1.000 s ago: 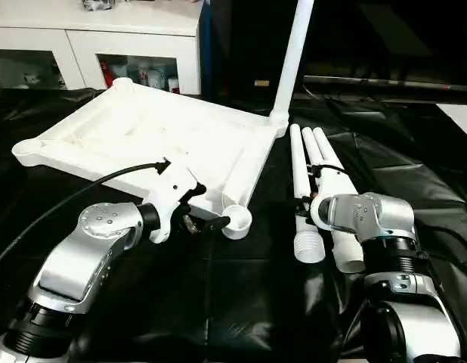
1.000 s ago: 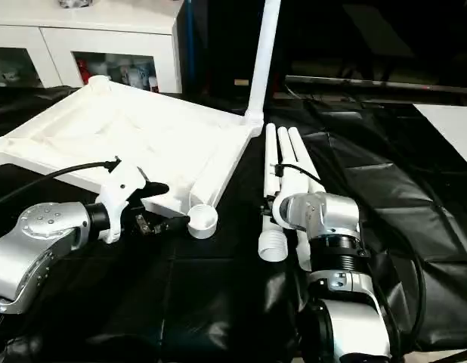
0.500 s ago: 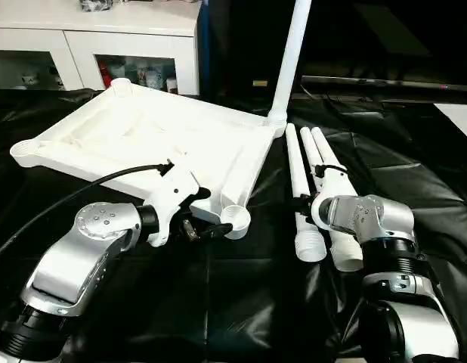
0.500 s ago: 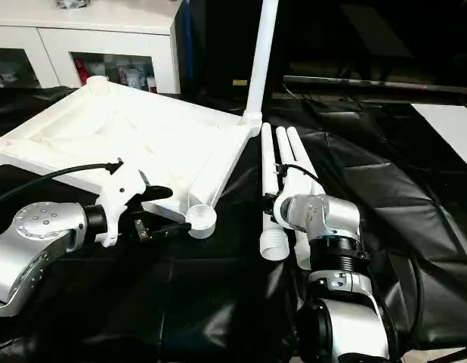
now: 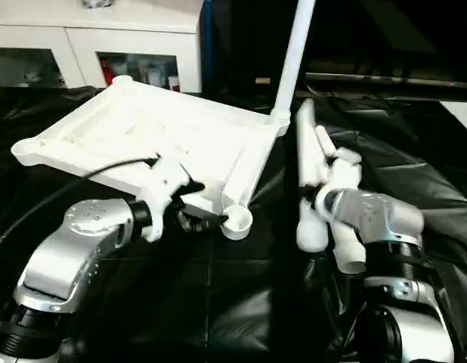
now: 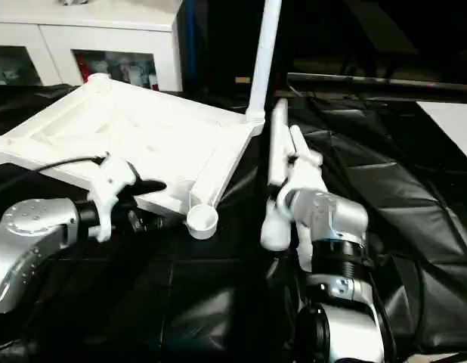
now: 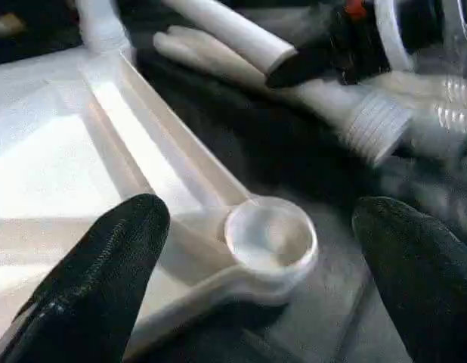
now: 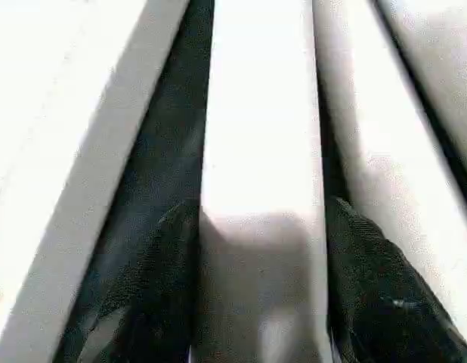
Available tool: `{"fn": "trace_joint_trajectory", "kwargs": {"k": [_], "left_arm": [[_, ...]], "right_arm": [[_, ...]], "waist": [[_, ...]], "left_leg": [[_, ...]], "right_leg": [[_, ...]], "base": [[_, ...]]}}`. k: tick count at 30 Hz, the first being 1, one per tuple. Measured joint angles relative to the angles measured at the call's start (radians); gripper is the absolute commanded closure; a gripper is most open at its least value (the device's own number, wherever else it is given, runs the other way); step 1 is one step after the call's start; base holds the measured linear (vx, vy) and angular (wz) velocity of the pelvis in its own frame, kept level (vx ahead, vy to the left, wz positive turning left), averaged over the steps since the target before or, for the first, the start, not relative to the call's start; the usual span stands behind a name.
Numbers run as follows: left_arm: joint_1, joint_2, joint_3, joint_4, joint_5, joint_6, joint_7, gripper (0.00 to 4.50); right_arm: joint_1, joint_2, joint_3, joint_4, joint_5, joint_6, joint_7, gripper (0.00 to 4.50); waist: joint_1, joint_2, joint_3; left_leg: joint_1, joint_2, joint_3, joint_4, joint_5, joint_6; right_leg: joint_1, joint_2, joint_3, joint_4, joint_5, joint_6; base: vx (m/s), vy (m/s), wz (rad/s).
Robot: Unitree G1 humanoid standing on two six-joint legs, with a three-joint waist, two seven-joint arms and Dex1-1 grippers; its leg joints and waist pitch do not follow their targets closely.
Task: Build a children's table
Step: Pick table leg
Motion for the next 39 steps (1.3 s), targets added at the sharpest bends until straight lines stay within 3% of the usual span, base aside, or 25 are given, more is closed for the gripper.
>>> {"fn": "trace_joint_trajectory", "kwargs": {"k": [4,7,11,14,16,21,26,39], "left_arm": [[-0.109,-0.134,0.114,0.08,-0.064,-0.006,0.122,0.0],[-0.182,-0.193,0.195,0.089,-0.153,0.012,0.16,0.0],[-0.2,-0.273,0.225,0.078,-0.229,0.035,0.21,0.0],[-0.235,-0.313,0.251,0.079,-0.282,0.119,0.257,0.0],[-0.271,-0.319,0.268,0.077,-0.331,0.154,0.263,0.0],[-0.33,-0.367,0.288,0.106,-0.378,0.177,0.296,0.0],[-0.407,-0.413,0.297,0.174,-0.405,0.209,0.331,0.0],[-0.417,-0.46,0.288,0.217,-0.457,0.247,0.352,0.0]], "right_arm": [[0.003,0.026,-0.041,-0.111,0.068,-0.234,0.068,2.64],[-0.009,0.013,-0.067,-0.184,0.122,-0.313,0.126,2.64],[0.004,-0.013,-0.07,-0.237,0.18,-0.351,0.262,2.64],[0.03,-0.031,-0.052,-0.275,0.26,-0.345,0.379,2.64],[0.062,-0.063,-0.019,-0.306,0.327,-0.3,0.491,2.64],[0.103,-0.102,0.055,-0.355,0.396,-0.215,0.621,2.64],[0.134,-0.114,0.169,-0.381,0.413,-0.153,0.709,2.64],[0.177,-0.153,0.268,-0.39,0.408,-0.154,0.754,2.64]], "waist": [[0.004,-0.002,0.005],[0.002,-0.006,0.006],[0.001,-0.011,0.008],[0.001,-0.013,0.009],[0.004,-0.013,0.009],[0.011,-0.02,0.013],[0.024,-0.027,0.015],[0.034,-0.028,0.015]], "left_leg": [[-0.001,0.001,0.001,0.0,0.0,0.0],[0.0,0.001,0.002,0.0,0.001,0.0],[-0.003,0.002,0.002,0.0,0.001,0.005],[-0.008,0.002,0.002,0.001,0.002,0.007],[-0.011,0.003,0.002,0.001,0.005,0.011],[-0.011,0.003,0.002,0.003,0.005,0.012],[-0.011,0.004,0.002,0.005,0.005,0.011],[-0.011,0.004,0.002,0.006,0.005,0.011]], "right_leg": [[-0.001,0.0,-0.001,0.001,0.0,0.0],[0.0,0.0,-0.001,0.0,0.0,0.0],[-0.001,0.0,-0.001,-0.001,0.0,0.0],[-0.005,0.0,-0.002,-0.001,0.0,0.0],[-0.006,0.0,-0.003,-0.001,0.0,0.0],[-0.005,0.0,-0.003,0.0,0.001,-0.001],[-0.004,-0.001,-0.004,0.0,0.002,-0.001],[-0.004,-0.001,-0.005,0.0,0.003,-0.001]], "base": [[0.0,0.0,0.0],[0.0,0.0,0.0],[0.0,0.0,0.0],[0.0,0.0,0.0],[0.0,0.0,0.0],[0.0,0.0,0.0],[0.0,0.0,0.0],[0.0,0.0,0.0]]}}
